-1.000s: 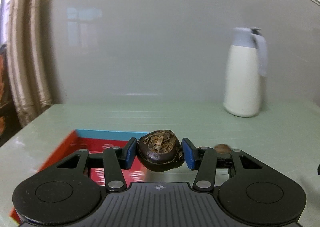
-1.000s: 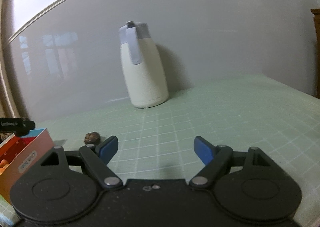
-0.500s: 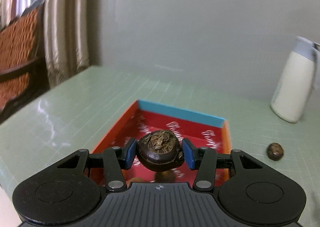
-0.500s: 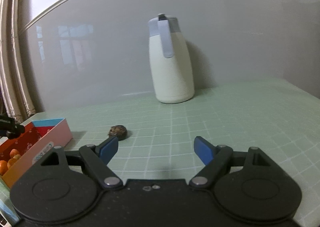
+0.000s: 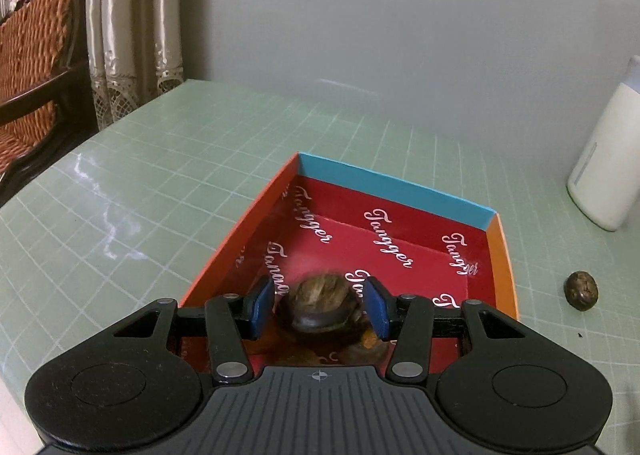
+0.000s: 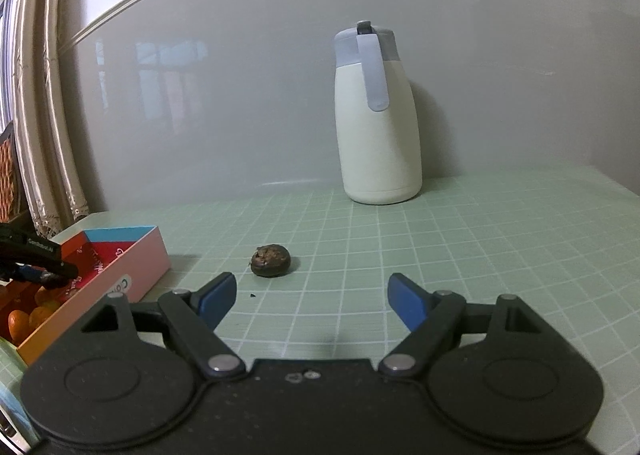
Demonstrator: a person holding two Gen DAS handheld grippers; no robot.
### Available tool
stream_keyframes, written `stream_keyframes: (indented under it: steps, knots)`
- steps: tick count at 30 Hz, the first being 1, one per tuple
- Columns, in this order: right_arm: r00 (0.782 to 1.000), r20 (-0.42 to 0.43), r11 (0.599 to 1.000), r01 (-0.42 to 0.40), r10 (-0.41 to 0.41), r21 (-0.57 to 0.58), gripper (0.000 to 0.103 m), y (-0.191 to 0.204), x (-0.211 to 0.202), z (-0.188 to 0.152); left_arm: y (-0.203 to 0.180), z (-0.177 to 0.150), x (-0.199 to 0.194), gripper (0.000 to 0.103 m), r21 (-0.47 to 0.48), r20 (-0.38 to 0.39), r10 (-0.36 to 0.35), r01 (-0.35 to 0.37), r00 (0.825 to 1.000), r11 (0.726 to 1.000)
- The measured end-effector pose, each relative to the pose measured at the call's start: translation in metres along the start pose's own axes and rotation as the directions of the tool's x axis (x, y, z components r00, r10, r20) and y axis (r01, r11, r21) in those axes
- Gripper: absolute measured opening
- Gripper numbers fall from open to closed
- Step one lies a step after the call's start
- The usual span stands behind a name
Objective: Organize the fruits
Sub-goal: 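Carry the dark brown fruit with the left gripper into the box and release, then reach the right gripper to the other dark brown fruit and close on it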
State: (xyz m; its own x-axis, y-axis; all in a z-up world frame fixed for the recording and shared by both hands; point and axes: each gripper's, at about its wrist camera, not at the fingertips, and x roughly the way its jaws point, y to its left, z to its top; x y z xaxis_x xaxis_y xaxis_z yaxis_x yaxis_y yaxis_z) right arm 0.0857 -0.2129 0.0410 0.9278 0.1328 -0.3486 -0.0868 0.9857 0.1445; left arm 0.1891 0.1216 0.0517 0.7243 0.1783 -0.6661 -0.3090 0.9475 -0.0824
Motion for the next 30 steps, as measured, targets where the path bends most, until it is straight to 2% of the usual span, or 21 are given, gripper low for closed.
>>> stream_keyframes:
  steps: [6, 17, 18, 19, 20, 23, 30]
  knots:
    - [1.0, 0.002, 1.0, -0.003, 0.003, 0.002, 0.083, 0.0, 0.0, 0.0, 0.001, -0.001, 0.0, 0.049, -0.019, -0.006, -0.002, 0.002, 1.0, 1.0]
    - [1.0, 0.006, 1.0, -0.007, 0.007, 0.004, 0.083, 0.0, -0.001, 0.001, -0.015, 0.003, -0.036, 0.051, 0.064, 0.086, -0.001, -0.005, 0.996, 0.998]
    - [1.0, 0.006, 1.0, -0.006, 0.006, 0.004, 0.083, 0.0, -0.001, 0.001, -0.018, 0.003, -0.041, 0.059, 0.071, 0.094, -0.003, -0.004, 0.996, 0.997]
    - [1.0, 0.007, 1.0, -0.004, 0.004, 0.005, 0.083, 0.0, -0.001, 0.0, -0.02, 0.004, -0.046, 0.073, 0.077, 0.108, 0.0, -0.009, 0.994, 0.997]
    - [1.0, 0.007, 1.0, -0.003, 0.003, 0.006, 0.083, -0.001, -0.002, 0.0, -0.023, 0.004, -0.053, 0.076, 0.084, 0.132, 0.008, -0.02, 0.991, 0.996]
    - [1.0, 0.011, 1.0, 0.001, -0.001, 0.011, 0.083, -0.002, -0.003, 0.001, -0.036, 0.005, -0.072, 0.078, 0.137, 0.198, 0.007, -0.034, 0.98, 0.99]
    - [1.0, 0.02, 1.0, 0.012, -0.012, 0.022, 0.083, -0.008, -0.007, 0.002, -0.064, 0.008, -0.109, 0.084, 0.209, 0.282, -0.04, -0.02, 0.959, 0.978]
